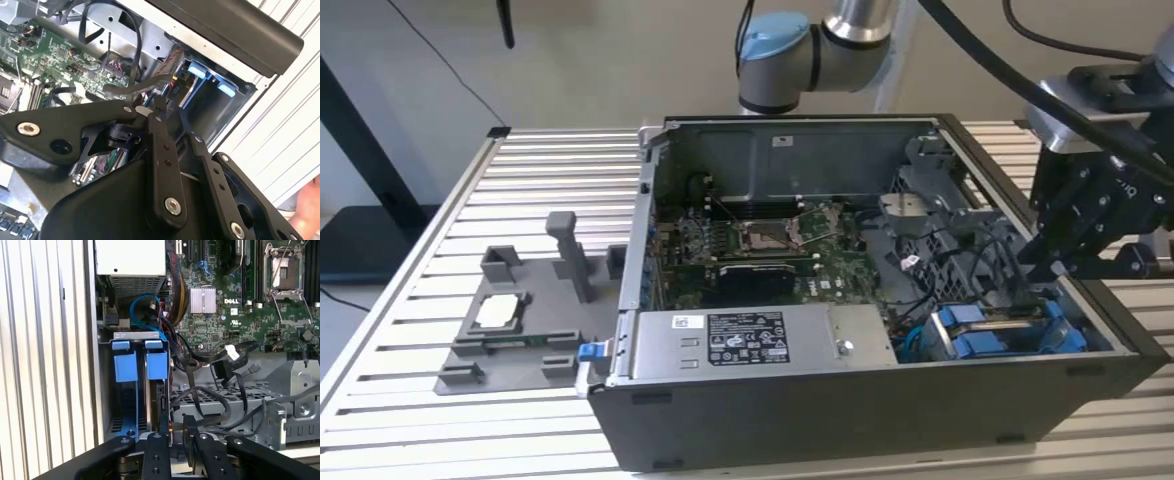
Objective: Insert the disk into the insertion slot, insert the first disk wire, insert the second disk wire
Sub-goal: 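Insert the first disk wire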
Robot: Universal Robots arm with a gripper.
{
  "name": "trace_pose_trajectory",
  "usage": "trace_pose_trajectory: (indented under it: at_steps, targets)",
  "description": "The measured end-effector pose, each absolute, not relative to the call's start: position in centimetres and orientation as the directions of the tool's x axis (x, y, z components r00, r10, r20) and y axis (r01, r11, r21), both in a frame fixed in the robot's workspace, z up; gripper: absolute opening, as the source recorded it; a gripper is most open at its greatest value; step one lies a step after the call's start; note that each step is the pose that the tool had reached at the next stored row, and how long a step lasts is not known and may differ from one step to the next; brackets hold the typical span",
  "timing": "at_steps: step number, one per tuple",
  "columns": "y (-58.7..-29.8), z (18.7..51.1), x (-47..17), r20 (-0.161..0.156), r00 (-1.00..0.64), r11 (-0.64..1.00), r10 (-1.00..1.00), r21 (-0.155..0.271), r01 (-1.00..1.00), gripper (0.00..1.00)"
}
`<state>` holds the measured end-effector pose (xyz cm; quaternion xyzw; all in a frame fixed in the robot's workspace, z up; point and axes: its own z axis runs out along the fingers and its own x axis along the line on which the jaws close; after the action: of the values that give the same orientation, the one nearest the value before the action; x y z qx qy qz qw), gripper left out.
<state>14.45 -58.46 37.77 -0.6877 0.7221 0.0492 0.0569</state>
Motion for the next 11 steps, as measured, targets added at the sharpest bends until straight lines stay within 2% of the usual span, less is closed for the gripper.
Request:
trace_pose_trajectory:
  at_steps: [11]
  targets:
    - [-58.1, 39.0, 13.2, -0.151, -0.045, 0.049, -0.988, -0.028, -0.998, 0.27]
